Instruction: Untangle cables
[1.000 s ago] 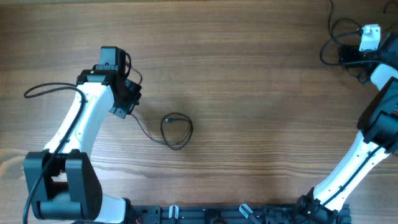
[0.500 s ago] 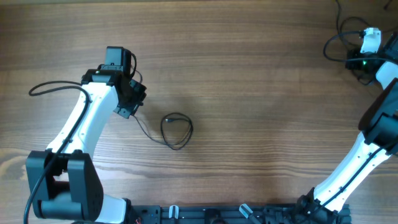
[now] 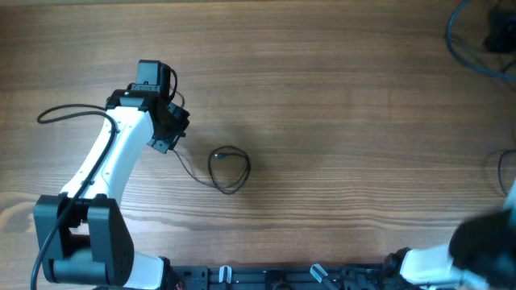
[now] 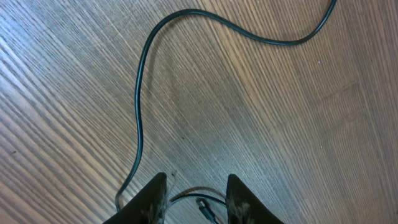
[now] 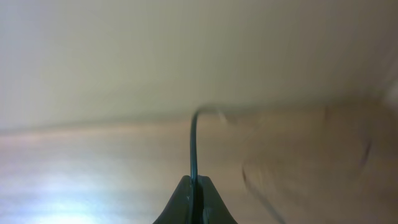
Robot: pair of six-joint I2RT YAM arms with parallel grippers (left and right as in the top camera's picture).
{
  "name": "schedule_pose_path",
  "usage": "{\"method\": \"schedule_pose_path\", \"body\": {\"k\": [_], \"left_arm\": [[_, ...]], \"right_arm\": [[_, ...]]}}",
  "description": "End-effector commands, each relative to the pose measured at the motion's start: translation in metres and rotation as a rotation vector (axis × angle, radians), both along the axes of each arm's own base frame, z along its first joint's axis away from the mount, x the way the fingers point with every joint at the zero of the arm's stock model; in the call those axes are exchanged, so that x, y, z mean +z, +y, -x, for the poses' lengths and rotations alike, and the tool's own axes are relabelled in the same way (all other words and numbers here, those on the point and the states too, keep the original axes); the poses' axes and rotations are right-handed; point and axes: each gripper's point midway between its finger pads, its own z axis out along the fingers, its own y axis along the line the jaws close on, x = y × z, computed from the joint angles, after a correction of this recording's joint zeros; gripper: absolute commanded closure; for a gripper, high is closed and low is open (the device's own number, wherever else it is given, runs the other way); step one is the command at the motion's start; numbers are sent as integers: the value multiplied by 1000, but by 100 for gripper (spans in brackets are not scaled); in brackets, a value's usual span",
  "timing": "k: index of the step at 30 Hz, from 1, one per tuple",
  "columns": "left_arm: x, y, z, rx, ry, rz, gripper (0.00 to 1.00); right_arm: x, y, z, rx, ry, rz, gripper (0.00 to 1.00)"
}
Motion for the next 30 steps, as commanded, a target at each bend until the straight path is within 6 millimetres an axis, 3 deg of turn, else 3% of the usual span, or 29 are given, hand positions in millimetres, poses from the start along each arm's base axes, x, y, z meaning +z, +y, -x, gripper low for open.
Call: {"method": "schedule_pose_path", "body": {"k": [1, 5, 10, 15, 21, 25, 30], "left_arm": [[3, 5, -2, 0, -15, -36, 68], [3, 5, -2, -30, -13, -43, 69], [3, 5, -2, -51, -13, -47, 69], [3, 5, -2, -51, -13, -47, 69], [3, 5, -2, -51, -13, -47, 70], [3, 5, -2, -51, -13, -46, 73], [3, 5, -2, -53, -13, -46, 74]], "right_arm": [[70, 32, 34, 10, -131, -48, 96], [107, 45, 60, -4, -207, -76, 96], [121, 49, 63, 3, -252, -58, 96], [102, 33, 30, 8, -250, -44, 96], [82, -3, -38, -8, -373, -44, 96], [99, -28, -68, -59, -558, -68, 96], [153, -47, -79, -127, -718, 92, 96]]}}
